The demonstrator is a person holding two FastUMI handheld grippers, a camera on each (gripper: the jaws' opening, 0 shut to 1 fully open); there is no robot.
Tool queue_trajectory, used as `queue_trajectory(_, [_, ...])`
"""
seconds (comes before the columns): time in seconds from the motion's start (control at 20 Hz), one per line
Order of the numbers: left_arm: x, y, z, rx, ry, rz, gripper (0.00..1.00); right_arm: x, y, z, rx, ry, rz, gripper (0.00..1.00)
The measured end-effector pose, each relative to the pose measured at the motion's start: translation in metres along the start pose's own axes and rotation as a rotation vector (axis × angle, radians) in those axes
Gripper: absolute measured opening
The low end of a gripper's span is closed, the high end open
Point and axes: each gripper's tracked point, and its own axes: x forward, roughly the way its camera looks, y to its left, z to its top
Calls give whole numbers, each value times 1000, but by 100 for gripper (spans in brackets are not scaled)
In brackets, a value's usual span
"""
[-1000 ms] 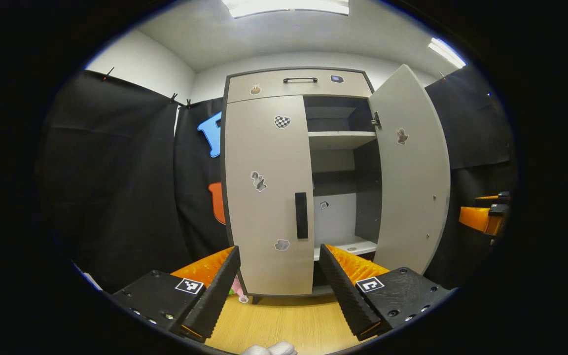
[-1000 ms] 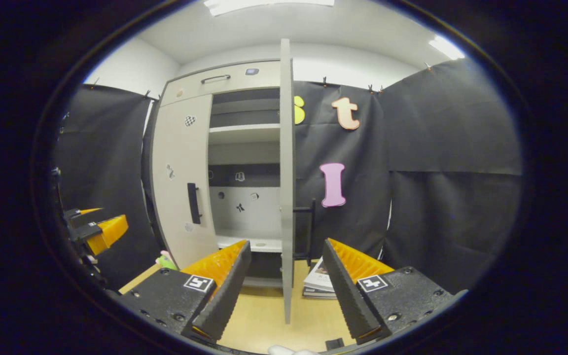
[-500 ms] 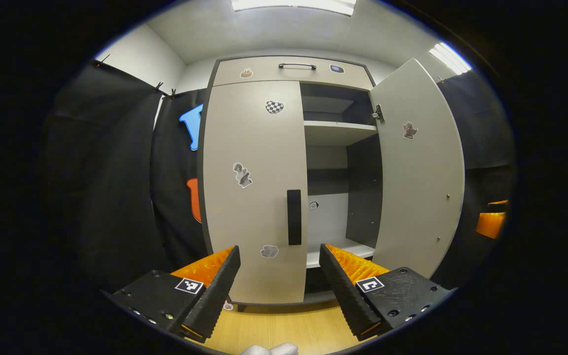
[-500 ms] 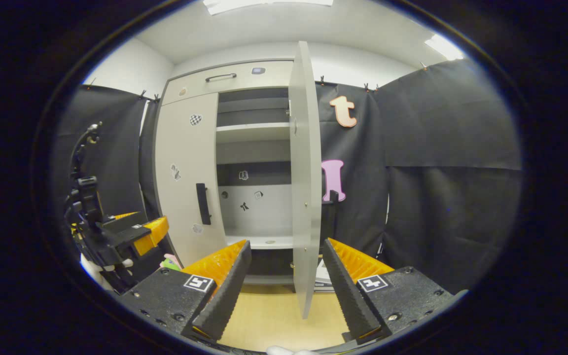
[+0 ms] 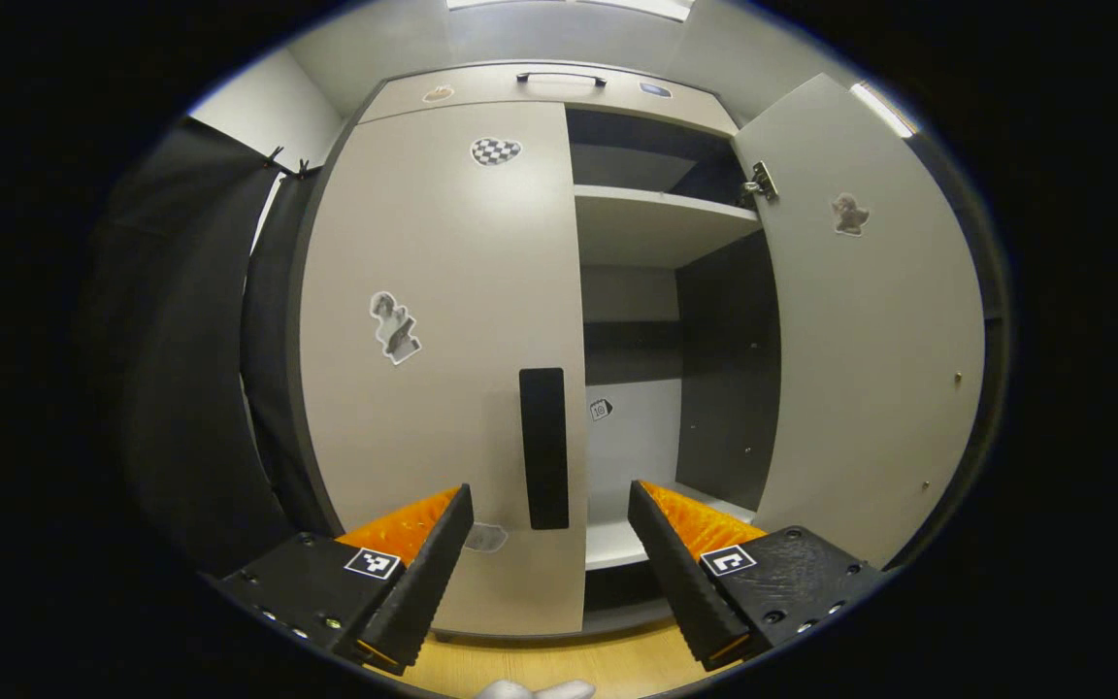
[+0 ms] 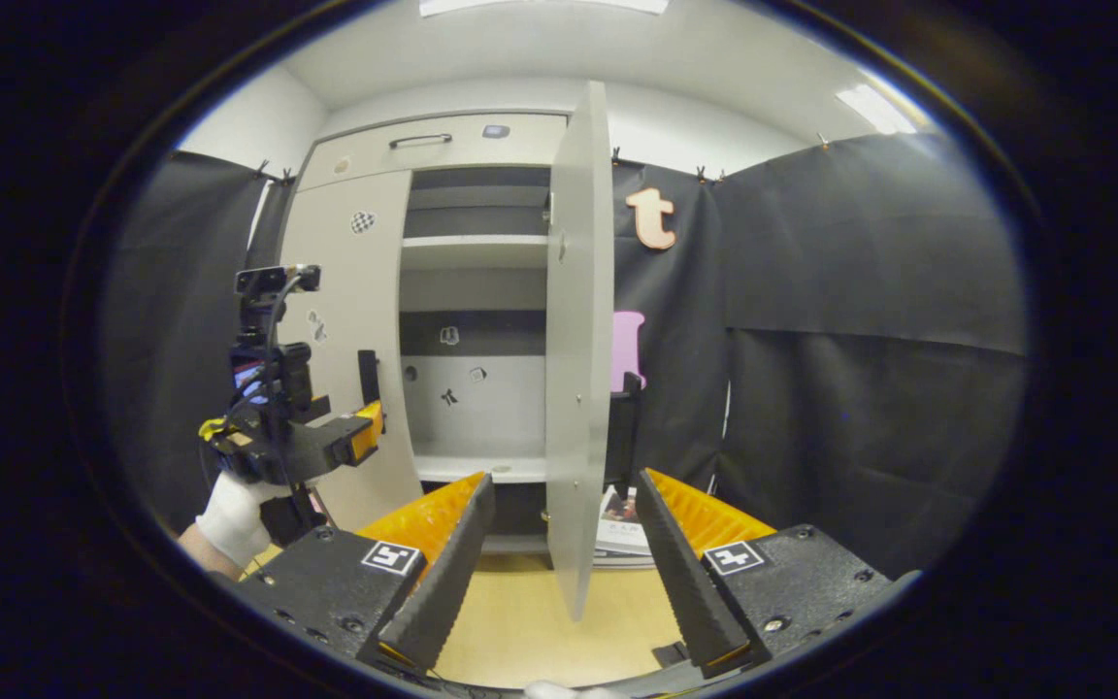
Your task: Open the right door of the double-door shoe cabinet with the right hand, and open the left door with the left hand.
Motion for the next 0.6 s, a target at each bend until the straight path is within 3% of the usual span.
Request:
queue_trajectory(0.45, [62,8,-6,-8,3,44,95,6,-31,-13,-15,46,-93,92])
queue_trajectory(0.5, [64,11,-4,-7,-3,53,93,6,-33,-11,-15,45,-95,92])
queue_trajectory(0.55, [66,10,-4,-8,-8,45,78,6,-36,-11,-16,41,-98,92])
queue_trajectory(0.6, [68,9,-5,-4,-6,41,73,6,-38,-10,-16,32,-101,92])
